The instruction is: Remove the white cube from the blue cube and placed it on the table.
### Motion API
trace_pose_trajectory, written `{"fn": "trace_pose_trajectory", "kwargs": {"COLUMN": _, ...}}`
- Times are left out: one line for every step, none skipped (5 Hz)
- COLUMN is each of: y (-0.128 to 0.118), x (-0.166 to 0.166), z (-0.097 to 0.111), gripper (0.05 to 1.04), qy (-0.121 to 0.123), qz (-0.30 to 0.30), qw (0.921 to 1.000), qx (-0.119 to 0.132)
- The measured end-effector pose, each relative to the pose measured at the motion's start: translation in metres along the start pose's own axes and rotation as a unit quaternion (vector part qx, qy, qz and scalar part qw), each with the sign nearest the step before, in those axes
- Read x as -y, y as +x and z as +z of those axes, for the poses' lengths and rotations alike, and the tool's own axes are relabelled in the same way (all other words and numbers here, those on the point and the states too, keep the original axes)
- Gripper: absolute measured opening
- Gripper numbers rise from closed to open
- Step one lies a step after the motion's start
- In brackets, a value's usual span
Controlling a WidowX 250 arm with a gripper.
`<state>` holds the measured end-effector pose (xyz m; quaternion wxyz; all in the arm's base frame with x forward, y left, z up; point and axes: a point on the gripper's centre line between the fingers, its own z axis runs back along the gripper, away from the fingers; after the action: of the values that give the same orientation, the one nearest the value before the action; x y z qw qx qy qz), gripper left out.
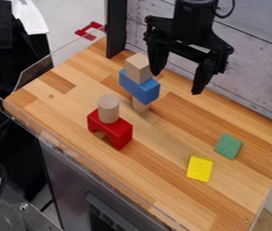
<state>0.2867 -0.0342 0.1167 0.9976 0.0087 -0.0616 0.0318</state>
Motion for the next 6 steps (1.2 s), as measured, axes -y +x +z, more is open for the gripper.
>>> {"fn": "trace_pose_trajectory", "kwargs": {"y": -0.004, "x": 0.000, "z": -0.009, "gripper": 0.999, "qy": 0.003, "qz": -0.001, "qw": 0.9999, "qx": -0.017}}
{"fn": "trace_pose_trajectory", "kwargs": {"y": -0.006, "x": -0.007, "z": -0.009, "gripper": 0.999, "qy": 0.011, "qz": 0.001, "qw": 0.9996, "qx": -0.028}}
{"fn": "trace_pose_trajectory", "kwargs": {"y": -0.009, "x": -0.017, "z": 0.007, "gripper": 0.999, "qy": 0.013, "qz": 0.022, "qw": 0.9996, "qx": -0.010}}
{"fn": "trace_pose_trajectory", "kwargs": {"y": -0.020, "x": -0.019, "z": 0.013, "gripper": 0.999, "qy": 0.013, "qz": 0.026, "qw": 0.9995, "qx": -0.012}}
{"fn": "trace_pose_trajectory", "kwargs": {"y": -0.023, "x": -0.025, "z": 0.017, "gripper": 0.999, "qy": 0.012, "qz": 0.030, "qw": 0.9993, "qx": -0.015}}
{"fn": "trace_pose_trajectory", "kwargs": {"y": -0.023, "x": -0.038, "z": 0.018, "gripper": 0.999, "qy": 0.018, "qz": 0.035, "qw": 0.9990, "qx": -0.020}}
